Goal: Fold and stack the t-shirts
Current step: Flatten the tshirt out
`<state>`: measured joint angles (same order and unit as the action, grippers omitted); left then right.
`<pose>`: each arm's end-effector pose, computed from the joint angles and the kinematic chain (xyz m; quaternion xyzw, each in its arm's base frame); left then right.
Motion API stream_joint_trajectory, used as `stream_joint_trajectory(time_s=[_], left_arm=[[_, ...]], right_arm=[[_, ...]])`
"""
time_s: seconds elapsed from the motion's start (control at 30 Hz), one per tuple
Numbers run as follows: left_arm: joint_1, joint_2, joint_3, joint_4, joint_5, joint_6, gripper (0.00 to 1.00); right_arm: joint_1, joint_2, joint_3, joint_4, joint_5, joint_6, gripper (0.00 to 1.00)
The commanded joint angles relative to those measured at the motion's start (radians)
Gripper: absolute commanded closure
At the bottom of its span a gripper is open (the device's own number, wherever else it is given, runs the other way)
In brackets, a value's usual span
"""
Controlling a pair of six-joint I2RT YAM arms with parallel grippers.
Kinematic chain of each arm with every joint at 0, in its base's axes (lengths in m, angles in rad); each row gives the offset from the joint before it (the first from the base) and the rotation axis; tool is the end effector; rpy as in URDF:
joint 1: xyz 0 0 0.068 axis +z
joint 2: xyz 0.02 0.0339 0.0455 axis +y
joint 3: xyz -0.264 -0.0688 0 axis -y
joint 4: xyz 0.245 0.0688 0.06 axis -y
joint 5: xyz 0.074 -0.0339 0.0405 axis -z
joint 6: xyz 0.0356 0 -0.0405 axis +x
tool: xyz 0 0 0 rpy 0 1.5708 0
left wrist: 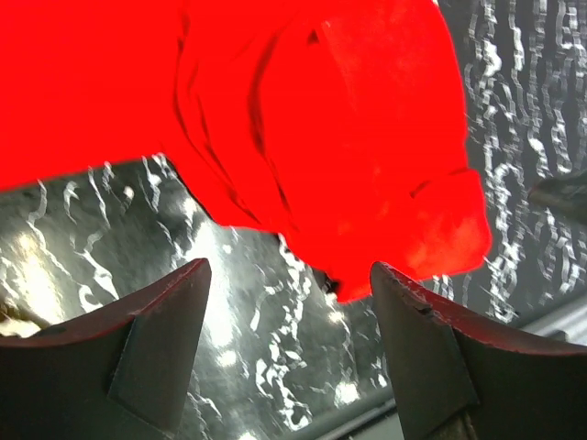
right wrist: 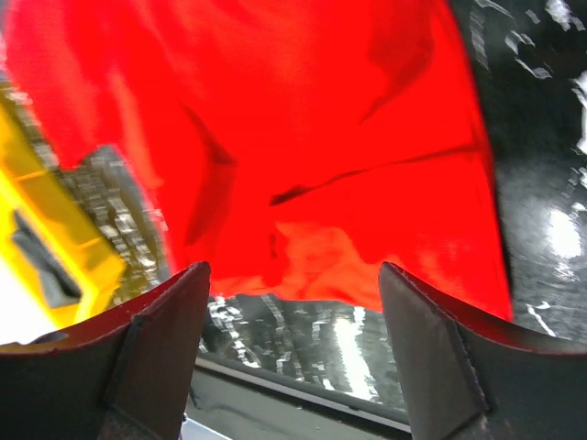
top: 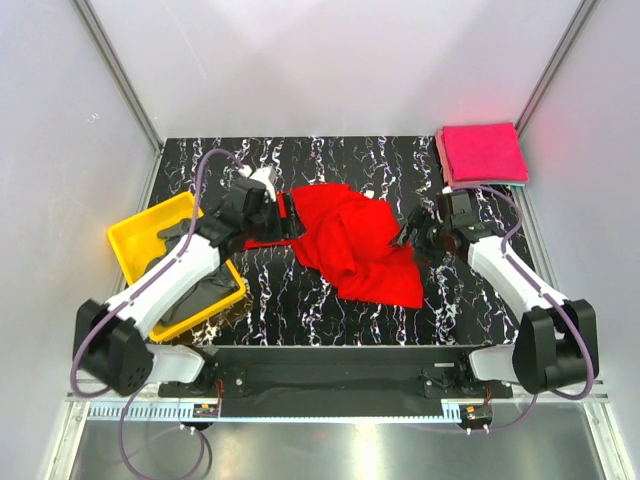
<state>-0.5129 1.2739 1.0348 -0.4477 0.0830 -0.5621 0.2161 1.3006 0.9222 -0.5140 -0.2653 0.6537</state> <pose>0.2422 -0.1398 0.2968 -0.0045 0.9033 -0.2510 0.3479 0.2591 0.0664 0.2488 0.1599 0.9220 0.2521 0.2466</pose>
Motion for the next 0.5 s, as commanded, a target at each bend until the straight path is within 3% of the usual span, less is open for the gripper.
stream_joint_trajectory(time_s=[0.0,0.1,0.23,0.4,0.43,0.47], left_arm=[[0.002,0.091,0.077,0.026,0.065,0.079,0.25],[-0.004,0.194,0.166,0.026,0.075,0.085,0.27],[-0.004,0.344,0.290,-0.011,0.072,0.088,0.26],[0.028,0.424,0.334,-0.091,-0.002,0.084,0.25],[0.034,0.436,0.318,-0.091,-0.005,0.084,0.25],[0.046,0.441,0.311,-0.088,-0.015,0.082,0.25]], right_arm=[[0.003,0.014,-0.048,0.072,0.056,0.033,0.20],[0.002,0.038,-0.075,0.144,0.130,0.031,0.22],[0.002,0.161,-0.013,0.187,0.117,0.011,0.25],[0.002,0.298,0.023,0.264,0.132,0.053,0.26],[0.000,0.311,0.029,0.288,0.146,0.055,0.29],[0.000,0.325,0.029,0.316,0.164,0.052,0.46]])
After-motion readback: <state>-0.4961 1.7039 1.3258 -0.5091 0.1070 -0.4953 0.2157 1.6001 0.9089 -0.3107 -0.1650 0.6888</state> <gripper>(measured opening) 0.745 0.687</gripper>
